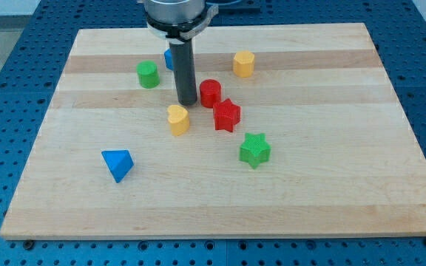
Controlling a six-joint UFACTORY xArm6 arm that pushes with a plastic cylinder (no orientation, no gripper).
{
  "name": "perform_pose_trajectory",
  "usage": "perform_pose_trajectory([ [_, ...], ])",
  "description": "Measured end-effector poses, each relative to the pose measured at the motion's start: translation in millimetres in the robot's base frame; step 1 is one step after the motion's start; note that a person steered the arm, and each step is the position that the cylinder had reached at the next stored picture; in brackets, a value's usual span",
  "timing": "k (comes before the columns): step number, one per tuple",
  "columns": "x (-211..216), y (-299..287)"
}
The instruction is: Push the blue triangle into the red blocks
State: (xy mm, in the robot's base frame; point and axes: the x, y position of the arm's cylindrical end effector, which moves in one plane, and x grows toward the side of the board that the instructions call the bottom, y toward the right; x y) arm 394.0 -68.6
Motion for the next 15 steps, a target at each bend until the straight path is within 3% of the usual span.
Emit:
perform_pose_trajectory([
  [1,6.3,-33.4],
  [2,39.5,-60.4],
  [3,86.4,-62.1],
  [4,102.6,-19.5],
  [6,95.2,84.7],
  [10,60.1,84.9],
  [15,91.7,35.5],
])
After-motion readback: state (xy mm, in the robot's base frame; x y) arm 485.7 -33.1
